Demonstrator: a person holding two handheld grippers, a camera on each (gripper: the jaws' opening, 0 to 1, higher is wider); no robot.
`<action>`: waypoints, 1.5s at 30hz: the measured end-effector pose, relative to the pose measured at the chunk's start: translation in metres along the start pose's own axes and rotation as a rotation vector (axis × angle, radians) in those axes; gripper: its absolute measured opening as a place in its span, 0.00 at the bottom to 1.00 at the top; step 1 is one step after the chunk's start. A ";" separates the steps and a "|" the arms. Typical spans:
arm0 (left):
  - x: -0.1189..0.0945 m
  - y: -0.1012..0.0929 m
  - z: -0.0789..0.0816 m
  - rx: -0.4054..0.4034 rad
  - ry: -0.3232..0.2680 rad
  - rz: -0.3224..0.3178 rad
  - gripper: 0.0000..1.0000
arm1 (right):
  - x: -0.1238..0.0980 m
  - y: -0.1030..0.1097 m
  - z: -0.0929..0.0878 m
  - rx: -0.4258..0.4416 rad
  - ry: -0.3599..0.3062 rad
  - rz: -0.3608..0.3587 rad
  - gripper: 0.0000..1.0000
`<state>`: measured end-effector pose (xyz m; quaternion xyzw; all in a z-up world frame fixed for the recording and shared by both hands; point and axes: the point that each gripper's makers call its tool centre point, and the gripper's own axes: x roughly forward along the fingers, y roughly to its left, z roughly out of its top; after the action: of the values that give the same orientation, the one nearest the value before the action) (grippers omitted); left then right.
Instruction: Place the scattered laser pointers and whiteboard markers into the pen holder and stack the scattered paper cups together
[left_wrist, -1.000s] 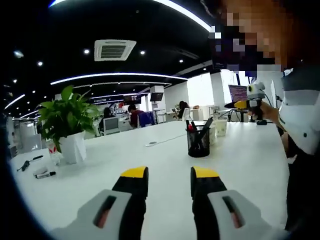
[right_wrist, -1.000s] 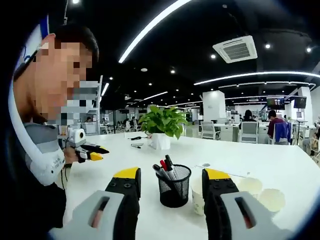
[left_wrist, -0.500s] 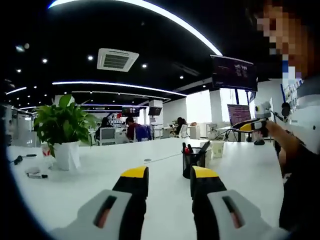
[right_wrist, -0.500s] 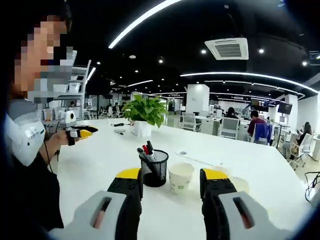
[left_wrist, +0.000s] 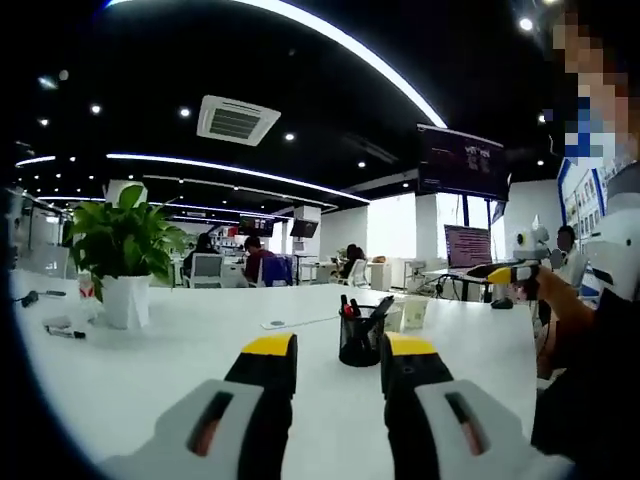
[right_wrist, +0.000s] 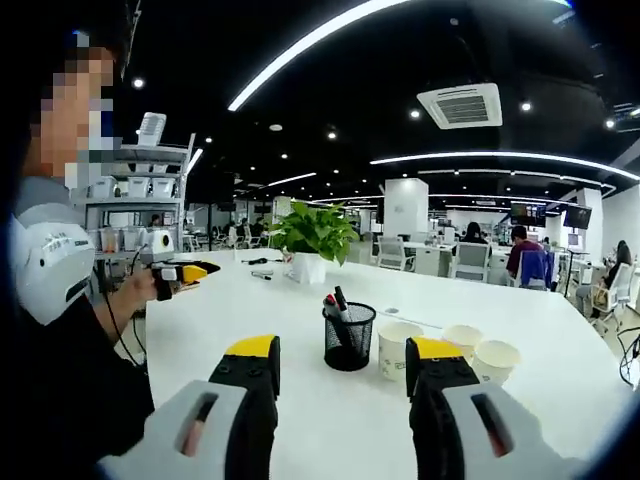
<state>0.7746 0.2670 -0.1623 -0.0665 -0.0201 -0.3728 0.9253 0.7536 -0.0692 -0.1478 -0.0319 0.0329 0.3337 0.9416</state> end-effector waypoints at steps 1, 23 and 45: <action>0.000 -0.003 0.004 -0.055 -0.014 -0.017 0.44 | -0.001 0.001 0.003 0.014 -0.005 0.019 0.53; -0.016 0.000 0.010 -0.007 0.025 0.072 0.49 | -0.035 0.023 0.027 -0.116 -0.021 0.024 0.55; -0.012 -0.010 -0.001 0.071 0.066 0.034 0.36 | -0.012 -0.033 0.061 -0.281 0.166 -0.036 0.52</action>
<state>0.7595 0.2680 -0.1635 -0.0215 -0.0018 -0.3582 0.9334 0.7679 -0.0971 -0.0850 -0.1911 0.0631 0.3144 0.9277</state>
